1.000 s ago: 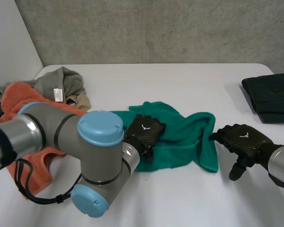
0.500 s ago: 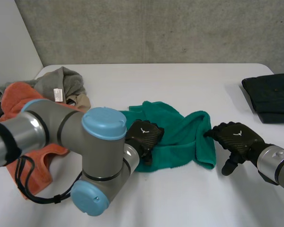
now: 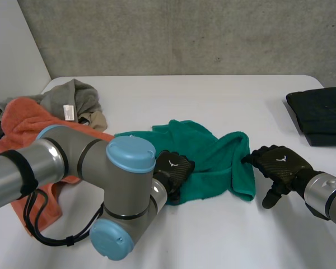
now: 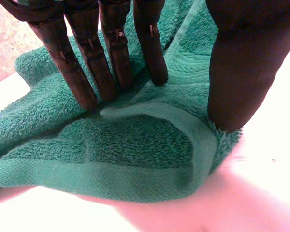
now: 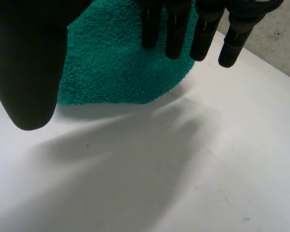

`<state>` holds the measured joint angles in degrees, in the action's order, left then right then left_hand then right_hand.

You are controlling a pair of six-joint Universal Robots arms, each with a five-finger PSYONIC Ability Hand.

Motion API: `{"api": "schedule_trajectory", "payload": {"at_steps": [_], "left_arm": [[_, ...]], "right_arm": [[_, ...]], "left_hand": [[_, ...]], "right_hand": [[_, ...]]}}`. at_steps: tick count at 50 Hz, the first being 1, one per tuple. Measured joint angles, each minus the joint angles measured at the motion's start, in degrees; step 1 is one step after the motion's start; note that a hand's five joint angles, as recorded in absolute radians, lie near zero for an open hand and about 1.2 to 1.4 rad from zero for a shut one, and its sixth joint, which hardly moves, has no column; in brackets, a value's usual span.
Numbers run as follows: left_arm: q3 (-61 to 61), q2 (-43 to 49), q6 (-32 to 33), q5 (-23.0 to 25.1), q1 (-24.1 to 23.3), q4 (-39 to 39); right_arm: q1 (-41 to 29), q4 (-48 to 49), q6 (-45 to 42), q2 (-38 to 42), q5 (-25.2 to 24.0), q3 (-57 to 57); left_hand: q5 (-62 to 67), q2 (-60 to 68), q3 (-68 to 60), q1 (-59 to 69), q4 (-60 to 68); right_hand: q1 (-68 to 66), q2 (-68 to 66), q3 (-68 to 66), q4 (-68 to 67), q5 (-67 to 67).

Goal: Fold the laundry.

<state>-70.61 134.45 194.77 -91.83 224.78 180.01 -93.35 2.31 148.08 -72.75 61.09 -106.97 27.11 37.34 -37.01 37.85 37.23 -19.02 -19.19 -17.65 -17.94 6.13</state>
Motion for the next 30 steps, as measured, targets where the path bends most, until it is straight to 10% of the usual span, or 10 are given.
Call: {"api": "schedule_trajectory", "payload": {"at_steps": [14,30], "left_arm": [[3.5,2.58,6.18,-0.79,3.09,0.07],[3.03,-12.66,5.65,-6.16,3.18,5.02]], "right_arm": [[-1.39,3.96,5.02,1.4,4.33,0.73],[-10.56,5.29,21.58,9.01,7.78,8.96]], "left_hand": [[28.17,29.54,-29.0,26.14,29.76],[28.91,31.06,-31.04,26.31,31.21]], "right_hand": [[0.0,0.0,0.0,0.0,0.1],[-15.04,-14.64,-15.65,-15.17,17.24]]}}
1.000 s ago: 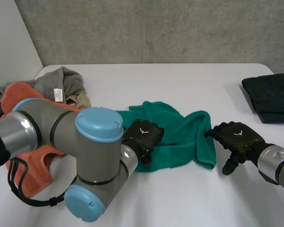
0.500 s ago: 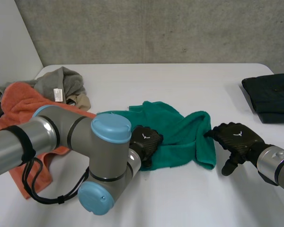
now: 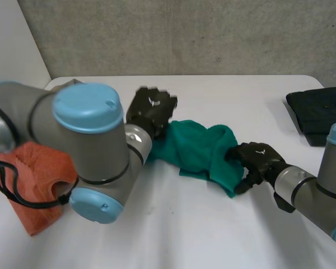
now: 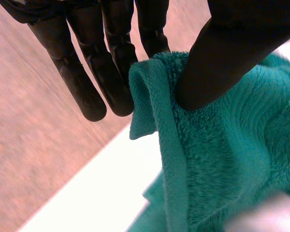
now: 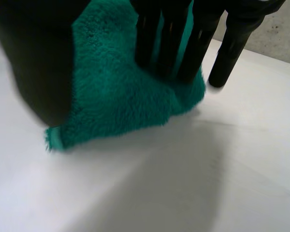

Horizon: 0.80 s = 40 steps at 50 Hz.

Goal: Fold the laundry.

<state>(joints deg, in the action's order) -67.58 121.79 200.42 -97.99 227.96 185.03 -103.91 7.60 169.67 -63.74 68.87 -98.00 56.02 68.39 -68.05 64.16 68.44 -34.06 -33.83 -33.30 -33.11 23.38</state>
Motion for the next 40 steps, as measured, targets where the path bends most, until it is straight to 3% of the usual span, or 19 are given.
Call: {"api": "schedule_trajectory", "payload": {"at_steps": [1,5,7,15,21,26,34,40], "left_arm": [[0.0,-1.09,0.02,-0.01,-0.06,0.26],[0.22,-4.42,0.1,0.03,-0.09,0.77],[0.41,-6.35,0.12,0.05,-0.01,0.92],[0.75,-15.06,0.23,0.1,0.54,2.15],[-0.19,-22.79,0.42,0.02,3.25,3.78],[-2.59,-24.98,0.48,0.25,7.02,3.85],[-7.75,-21.41,0.52,0.8,10.53,3.71],[-4.63,-9.82,0.92,2.2,11.2,4.98]], "right_arm": [[-0.3,0.01,1.63,0.52,0.04,0.79],[-0.74,0.0,6.21,2.4,1.0,4.07],[-0.66,-0.11,7.62,2.99,2.27,6.24],[0.1,-0.57,3.73,-3.01,6.63,12.97],[2.39,-3.94,-9.54,-16.31,7.1,18.81],[4.37,-10.6,-18.29,-21.49,6.47,24.12],[5.69,-19.14,-26.67,-17.7,5.93,28.56],[5.01,-20.33,-32.01,-7.17,7.0,31.99]], "left_hand": [[0.0,0.0,0.0,0.0,0.04],[0.0,0.0,0.0,0.05,0.15],[0.0,0.0,0.0,0.05,0.15],[0.0,0.01,0.0,0.17,0.16],[0.0,0.09,0.0,0.17,0.16],[0.0,0.09,0.0,0.17,0.16],[0.0,0.1,0.0,0.17,0.16],[0.0,0.1,0.0,0.17,0.17]], "right_hand": [[-10.28,-10.79,-10.17,-10.21,9.91],[-30.2,-32.17,-32.05,-32.42,31.85],[-30.31,-33.49,-34.25,-34.81,33.14],[-30.31,-33.5,-34.53,-35.3,33.16],[-30.31,-33.5,-34.53,-35.34,33.16],[-30.31,-33.5,-34.53,-35.47,33.16],[-30.31,-33.5,-34.6,-35.48,33.17],[-30.31,-33.5,-34.61,-35.49,33.17]]}}
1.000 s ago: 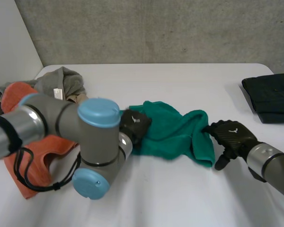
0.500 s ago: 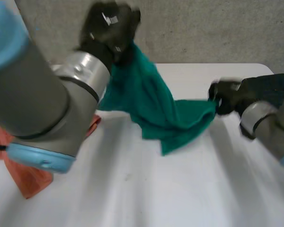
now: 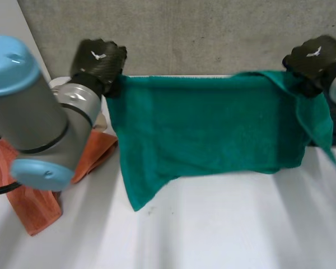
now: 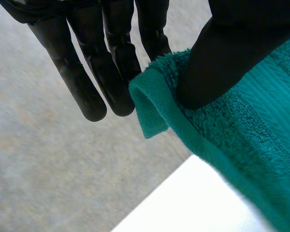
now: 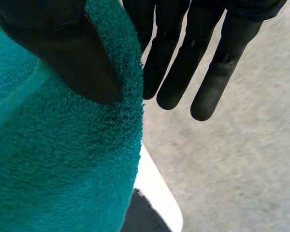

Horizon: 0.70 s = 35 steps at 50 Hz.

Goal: Fold the laundry.

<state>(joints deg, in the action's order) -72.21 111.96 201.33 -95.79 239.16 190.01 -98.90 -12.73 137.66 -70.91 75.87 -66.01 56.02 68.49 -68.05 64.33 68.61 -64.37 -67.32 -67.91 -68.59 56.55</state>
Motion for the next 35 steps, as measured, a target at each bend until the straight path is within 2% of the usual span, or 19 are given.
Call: {"api": "schedule_trajectory", "payload": {"at_steps": [3,7,11,14,17,20,27,31,35], "left_arm": [[6.36,5.82,0.71,0.93,0.33,2.46],[18.22,11.62,2.34,1.86,1.02,8.86],[25.81,12.58,3.1,2.1,2.03,16.89],[26.74,10.54,3.11,2.14,2.39,21.2],[24.54,8.06,3.01,2.22,2.31,22.89],[17.71,3.98,2.83,2.71,1.82,23.78],[-0.63,-0.46,1.97,4.33,0.6,23.09],[-8.79,-0.27,0.82,4.65,0.03,22.47],[-12.81,0.88,-0.14,4.68,-0.17,22.16]], "right_arm": [[-0.51,2.71,-0.13,4.63,1.55,4.11],[-1.25,12.31,1.12,9.73,4.74,12.02],[-1.66,24.15,2.69,9.81,6.06,16.32],[-1.66,29.87,3.6,7.92,5.2,17.07],[-1.49,31.44,4.03,6.1,3.25,16.59],[-0.92,29.73,4.32,3.85,-1.44,14.68],[0.82,18.79,2.52,4.65,-12.4,8.76],[1.11,15.14,-2.28,8.88,-15.15,5.61],[0.9,14.1,-8.53,13.86,-15.54,3.68]], "left_hand": [[0.0,0.06,-0.05,0.0,0.01],[0.0,0.08,-0.16,0.0,0.03],[0.0,0.09,-0.3,0.0,0.09],[0.0,0.08,-0.3,0.0,0.18],[0.0,0.08,-0.3,0.0,0.18],[0.84,0.08,-0.3,0.0,0.19],[0.92,0.09,-0.31,0.02,0.21],[0.92,0.09,-0.44,0.02,0.21],[0.92,0.11,-0.46,0.02,0.21]], "right_hand": [[0.0,0.0,-0.26,-0.05,0.0],[0.0,-0.09,-0.27,-0.06,0.0],[0.0,-0.09,-0.27,-0.06,0.28],[0.0,-0.09,-0.27,-0.06,1.35],[0.0,-0.09,-0.27,-0.06,1.69],[0.0,-0.09,-0.27,-0.06,1.72],[0.0,-0.09,-0.27,-0.06,1.71],[0.0,-0.09,-0.27,-0.06,1.72],[0.17,0.0,-0.08,0.22,1.48]]}}
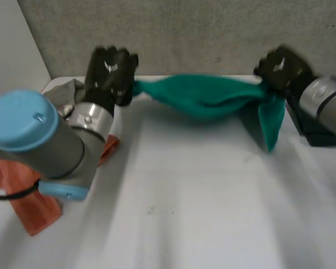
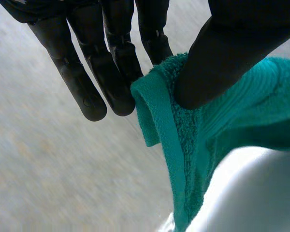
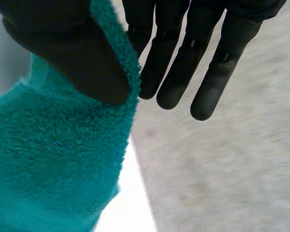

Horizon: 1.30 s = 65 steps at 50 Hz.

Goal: Fold the laundry.

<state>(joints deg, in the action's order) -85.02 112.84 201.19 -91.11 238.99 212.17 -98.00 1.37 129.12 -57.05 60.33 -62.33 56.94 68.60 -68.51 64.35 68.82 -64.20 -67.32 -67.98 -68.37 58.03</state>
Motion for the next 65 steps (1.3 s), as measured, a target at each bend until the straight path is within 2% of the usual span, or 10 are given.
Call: {"api": "schedule_trajectory", "payload": {"at_steps": [4,7,12,14,20,23,37,52,56,65], "left_arm": [[-1.87,1.76,-0.95,-0.1,0.05,-0.14],[-2.04,2.2,-1.21,-0.16,0.14,-0.19],[-1.91,1.24,-1.31,-0.21,0.28,-0.61],[-1.95,0.02,-1.33,-0.21,0.32,-1.04],[-2.59,-2.36,-1.4,-0.19,0.28,-1.83],[-3.0,-2.89,-1.47,-0.16,0.27,-1.92],[-2.54,-2.99,-4.45,-0.13,0.77,-1.76],[-2.42,-2.86,-4.81,-0.04,1.89,-1.76],[-2.48,-2.87,-4.83,-0.14,2.52,-1.76],[-1.88,-5.17,-4.7,-0.46,4.05,-3.08]], "right_arm": [[-0.44,0.03,-8.43,5.8,1.03,-1.28],[-0.49,0.23,-9.79,7.21,2.06,-1.91],[-0.02,0.45,-1.41,4.94,3.51,-3.89],[0.56,0.49,7.95,1.33,4.3,-5.73],[5.4,-2.38,28.37,-7.63,4.74,-12.08],[8.0,-5.26,31.64,-9.64,4.35,-15.82],[10.46,-3.53,11.57,0.18,5.19,-21.42],[9.61,4.48,11.44,8.52,6.75,-14.6],[9.46,5.47,11.37,10.51,7.71,-12.24],[9.7,5.15,11.87,3.87,10.83,-10.31]], "left_hand": [[0.0,0.0,0.0,0.0,0.0],[0.0,0.0,0.0,0.0,0.0],[0.0,0.0,0.0,0.0,0.0],[0.0,0.0,0.0,0.0,0.0],[0.0,0.0,0.0,0.0,0.0],[0.0,0.0,0.0,0.01,0.0],[0.0,0.0,0.0,0.02,0.01],[0.0,0.0,0.0,0.02,0.01],[0.0,0.0,0.0,0.02,0.01],[0.0,0.0,0.0,0.02,0.01]], "right_hand": [[30.74,33.56,33.43,32.82,-33.3],[39.28,42.75,43.01,43.48,-44.3],[47.31,50.61,51.83,52.53,-53.26],[48.5,52.28,53.2,53.5,-54.67],[48.5,52.28,53.2,53.49,-54.53],[48.29,52.11,52.99,53.29,-52.94],[40.77,45.01,44.63,44.82,-43.92],[27.35,30.42,30.92,31.43,-31.26],[5.9,8.06,9.93,10.38,-10.55],[0.28,-0.12,-0.02,-0.09,-1.42]]}}
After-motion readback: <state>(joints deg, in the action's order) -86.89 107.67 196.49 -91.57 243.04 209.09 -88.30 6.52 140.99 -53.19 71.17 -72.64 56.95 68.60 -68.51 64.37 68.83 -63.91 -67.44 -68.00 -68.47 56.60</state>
